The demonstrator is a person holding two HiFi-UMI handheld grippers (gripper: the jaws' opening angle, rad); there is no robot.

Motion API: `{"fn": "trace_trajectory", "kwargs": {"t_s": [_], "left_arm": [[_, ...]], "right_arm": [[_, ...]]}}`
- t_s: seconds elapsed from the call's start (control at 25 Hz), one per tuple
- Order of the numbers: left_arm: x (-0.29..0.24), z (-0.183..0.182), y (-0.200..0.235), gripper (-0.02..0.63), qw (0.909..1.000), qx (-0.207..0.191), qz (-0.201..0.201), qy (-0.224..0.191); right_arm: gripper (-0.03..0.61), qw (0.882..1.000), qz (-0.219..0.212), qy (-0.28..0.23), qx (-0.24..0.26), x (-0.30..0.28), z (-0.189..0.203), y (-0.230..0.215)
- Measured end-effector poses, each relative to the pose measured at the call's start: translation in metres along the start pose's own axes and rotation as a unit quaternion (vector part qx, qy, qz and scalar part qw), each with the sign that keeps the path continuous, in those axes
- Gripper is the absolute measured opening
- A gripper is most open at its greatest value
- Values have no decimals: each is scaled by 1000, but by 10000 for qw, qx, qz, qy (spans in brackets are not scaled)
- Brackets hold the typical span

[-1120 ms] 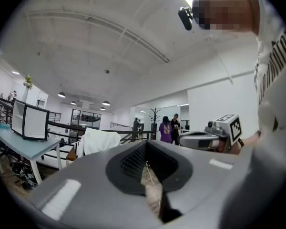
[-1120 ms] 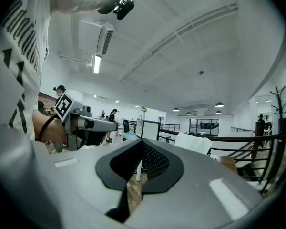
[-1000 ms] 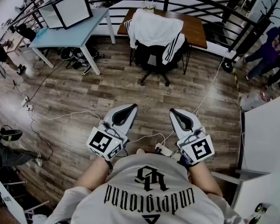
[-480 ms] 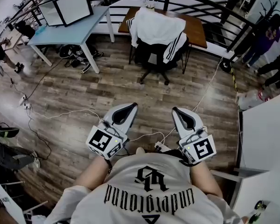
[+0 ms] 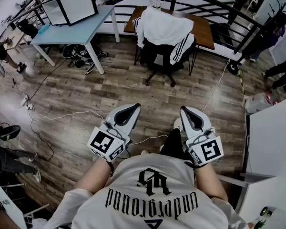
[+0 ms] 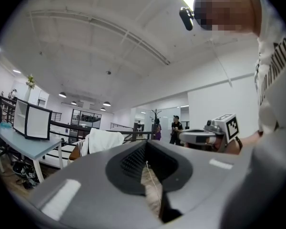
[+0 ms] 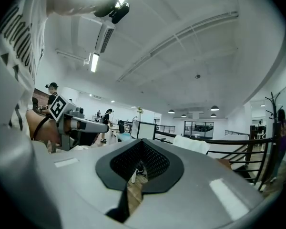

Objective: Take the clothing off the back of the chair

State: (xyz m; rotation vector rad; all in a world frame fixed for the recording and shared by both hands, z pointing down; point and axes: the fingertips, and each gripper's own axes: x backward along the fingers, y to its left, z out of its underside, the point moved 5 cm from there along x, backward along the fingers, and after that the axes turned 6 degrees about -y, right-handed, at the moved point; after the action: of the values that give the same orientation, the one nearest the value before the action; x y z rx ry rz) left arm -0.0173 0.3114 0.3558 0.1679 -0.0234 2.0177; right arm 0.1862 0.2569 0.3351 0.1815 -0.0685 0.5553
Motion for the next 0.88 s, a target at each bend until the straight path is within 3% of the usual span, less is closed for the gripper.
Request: {"fn": "trace_trajectory", "kwargs": {"t_s": [0.48, 0.88], "left_arm": [[-49, 9, 46, 49, 9995, -114, -250, 144], [-143, 23, 101, 49, 9987, -139, -382, 306]], "right_arm": [[0, 9995, -240, -88, -201, -57, 28, -50], [0, 9987, -373, -63, -354, -122, 56, -143]]}}
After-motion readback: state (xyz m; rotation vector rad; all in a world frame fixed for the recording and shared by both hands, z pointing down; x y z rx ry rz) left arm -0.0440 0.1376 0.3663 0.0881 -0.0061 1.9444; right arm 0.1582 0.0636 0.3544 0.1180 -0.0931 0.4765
